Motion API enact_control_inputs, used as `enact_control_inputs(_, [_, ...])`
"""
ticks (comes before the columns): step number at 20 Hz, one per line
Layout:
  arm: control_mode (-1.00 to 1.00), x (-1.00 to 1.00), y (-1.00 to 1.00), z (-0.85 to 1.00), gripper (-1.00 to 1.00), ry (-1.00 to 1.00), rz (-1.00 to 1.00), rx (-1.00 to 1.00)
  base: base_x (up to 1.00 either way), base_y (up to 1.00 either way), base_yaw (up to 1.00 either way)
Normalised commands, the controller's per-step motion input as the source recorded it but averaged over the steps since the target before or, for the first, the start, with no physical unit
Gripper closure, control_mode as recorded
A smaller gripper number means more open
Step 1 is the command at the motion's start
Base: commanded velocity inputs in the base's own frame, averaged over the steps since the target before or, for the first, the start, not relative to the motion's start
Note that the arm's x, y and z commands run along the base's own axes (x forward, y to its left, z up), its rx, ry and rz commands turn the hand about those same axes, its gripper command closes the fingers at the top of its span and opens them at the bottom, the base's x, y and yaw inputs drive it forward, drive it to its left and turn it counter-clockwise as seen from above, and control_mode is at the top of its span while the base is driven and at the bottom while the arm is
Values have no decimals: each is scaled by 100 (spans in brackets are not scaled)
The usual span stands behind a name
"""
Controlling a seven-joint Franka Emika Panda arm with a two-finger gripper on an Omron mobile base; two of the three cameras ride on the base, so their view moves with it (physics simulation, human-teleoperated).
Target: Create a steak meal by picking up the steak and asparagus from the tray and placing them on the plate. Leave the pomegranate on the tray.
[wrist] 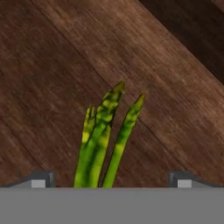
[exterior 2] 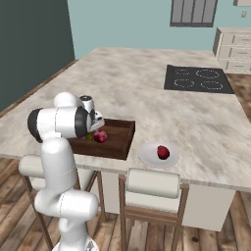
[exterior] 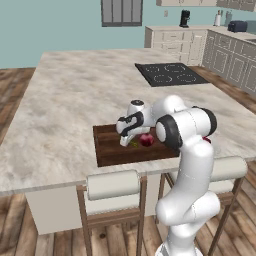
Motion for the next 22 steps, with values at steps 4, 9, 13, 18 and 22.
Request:
enact_control_inputs(4, [-100, 27, 0, -26, -100, 0, 0, 0, 0, 0, 0])
enact_control_inputs(9, [-100, 18, 2, -38, -100, 0, 0, 0, 0, 0, 0])
enact_control_inputs(13, [-100, 0, 0, -55, 100, 0, 0, 0, 0, 0, 0])
enact_control_inputs(18, [-100, -15, 0, -53, 100, -5, 0, 0, 0, 0, 0])
enact_control_inputs(22, [-100, 0, 0, -43, 100, -5, 0, 0, 0, 0, 0])
